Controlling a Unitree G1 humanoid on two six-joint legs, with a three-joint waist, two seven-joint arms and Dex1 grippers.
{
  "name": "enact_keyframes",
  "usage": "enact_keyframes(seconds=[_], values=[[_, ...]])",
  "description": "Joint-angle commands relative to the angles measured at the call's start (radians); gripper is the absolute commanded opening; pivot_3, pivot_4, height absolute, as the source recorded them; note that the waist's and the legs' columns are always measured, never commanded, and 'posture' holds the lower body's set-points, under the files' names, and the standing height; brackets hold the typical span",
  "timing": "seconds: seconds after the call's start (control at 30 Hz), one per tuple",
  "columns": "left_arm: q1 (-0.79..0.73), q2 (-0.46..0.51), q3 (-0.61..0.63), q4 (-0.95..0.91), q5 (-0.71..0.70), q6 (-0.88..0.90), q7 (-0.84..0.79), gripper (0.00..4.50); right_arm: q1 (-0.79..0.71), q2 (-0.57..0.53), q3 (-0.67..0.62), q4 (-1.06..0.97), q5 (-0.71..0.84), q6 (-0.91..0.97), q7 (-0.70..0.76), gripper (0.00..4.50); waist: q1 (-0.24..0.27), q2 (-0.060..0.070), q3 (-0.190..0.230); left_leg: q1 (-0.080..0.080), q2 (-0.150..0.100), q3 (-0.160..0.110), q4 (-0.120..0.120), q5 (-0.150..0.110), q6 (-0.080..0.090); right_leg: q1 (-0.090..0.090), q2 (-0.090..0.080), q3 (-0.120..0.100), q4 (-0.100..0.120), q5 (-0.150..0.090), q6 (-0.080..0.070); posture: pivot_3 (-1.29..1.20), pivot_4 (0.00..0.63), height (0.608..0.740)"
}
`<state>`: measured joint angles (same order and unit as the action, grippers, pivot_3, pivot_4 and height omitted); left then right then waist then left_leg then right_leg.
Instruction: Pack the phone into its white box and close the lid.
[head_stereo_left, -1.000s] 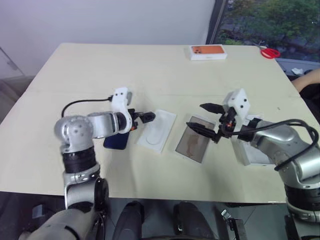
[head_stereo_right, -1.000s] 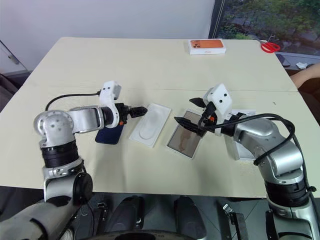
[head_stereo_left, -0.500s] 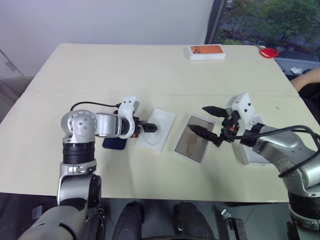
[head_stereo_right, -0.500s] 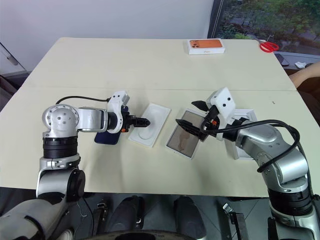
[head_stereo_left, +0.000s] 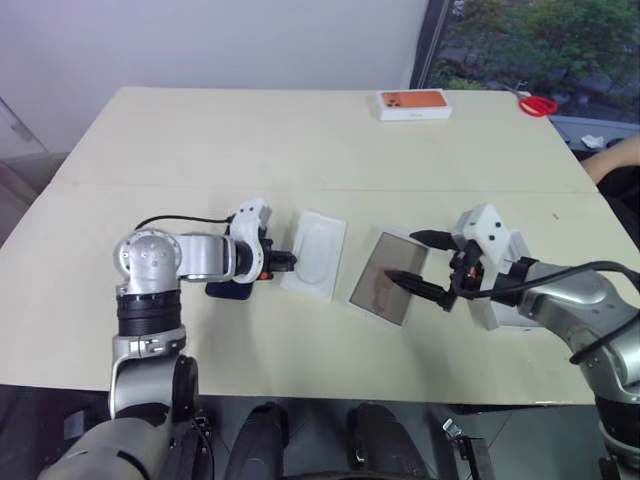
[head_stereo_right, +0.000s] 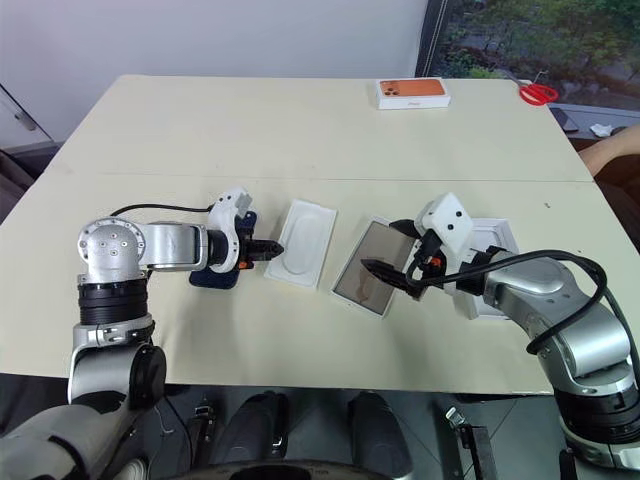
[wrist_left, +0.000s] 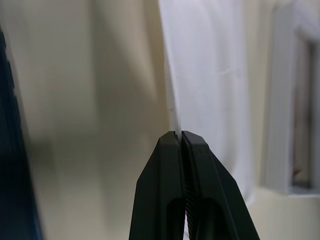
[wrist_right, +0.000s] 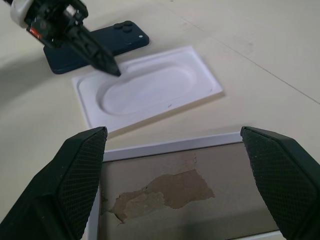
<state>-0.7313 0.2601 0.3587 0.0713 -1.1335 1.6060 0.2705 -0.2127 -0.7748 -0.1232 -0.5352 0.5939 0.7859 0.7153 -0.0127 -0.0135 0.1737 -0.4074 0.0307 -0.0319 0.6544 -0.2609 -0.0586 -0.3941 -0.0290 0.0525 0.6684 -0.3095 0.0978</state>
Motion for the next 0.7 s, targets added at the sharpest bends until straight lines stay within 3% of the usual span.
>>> enact_keyframes(seconds=[0.03, 0.27, 0.47, 0.6, 0.7], values=[[-0.037, -0.001, 0.117, -0.007, -0.049, 0.008, 0.017, 0.03, 0.002, -0.017, -0.028, -0.033, 0.004, -0.023, 0.01, 4.5, 0.0, 0.0, 0.0, 0.0, 0.0, 0.0, 0.0, 0.0, 0.0, 0.0, 0.0, 0.0, 0.0, 0.0, 0.0, 0.0, 0.15, 0.74], [-0.036, -0.036, 0.205, -0.023, -0.141, 0.008, -0.004, 0.03, 0.022, -0.066, -0.072, 0.004, -0.024, -0.047, 0.028, 4.5, 0.004, 0.0, 0.0, 0.0, 0.0, 0.0, 0.0, 0.0, -0.001, 0.0, 0.0, 0.0, 0.0, 0.0, 0.0, 0.0, 0.15, 0.74], [-0.052, -0.182, 0.082, -0.054, -0.214, 0.008, 0.028, 0.03, 0.084, -0.161, -0.14, 0.073, -0.076, -0.103, 0.09, 4.5, 0.024, -0.001, 0.0, 0.0, -0.001, 0.0, 0.001, 0.0, -0.001, 0.002, -0.001, 0.0, -0.002, 0.0, 0.0, 0.0, 0.15, 0.74], [-0.054, -0.317, 0.006, -0.045, -0.169, -0.008, 0.09, 0.03, 0.142, -0.188, -0.178, 0.075, -0.108, -0.134, 0.105, 4.5, 0.025, -0.001, 0.0, 0.0, -0.001, 0.0, 0.001, 0.0, -0.001, 0.002, -0.001, 0.0, -0.002, 0.0, 0.0, 0.0, 0.15, 0.74], [-0.049, -0.349, -0.019, -0.049, -0.142, -0.001, 0.115, 0.03, 0.165, -0.182, -0.206, 0.066, -0.102, -0.134, 0.101, 4.5, 0.016, -0.001, 0.0, 0.0, -0.001, 0.001, 0.0, 0.0, -0.001, 0.001, 0.0, 0.001, -0.002, 0.0, 0.0, 0.0, 0.15, 0.74]])
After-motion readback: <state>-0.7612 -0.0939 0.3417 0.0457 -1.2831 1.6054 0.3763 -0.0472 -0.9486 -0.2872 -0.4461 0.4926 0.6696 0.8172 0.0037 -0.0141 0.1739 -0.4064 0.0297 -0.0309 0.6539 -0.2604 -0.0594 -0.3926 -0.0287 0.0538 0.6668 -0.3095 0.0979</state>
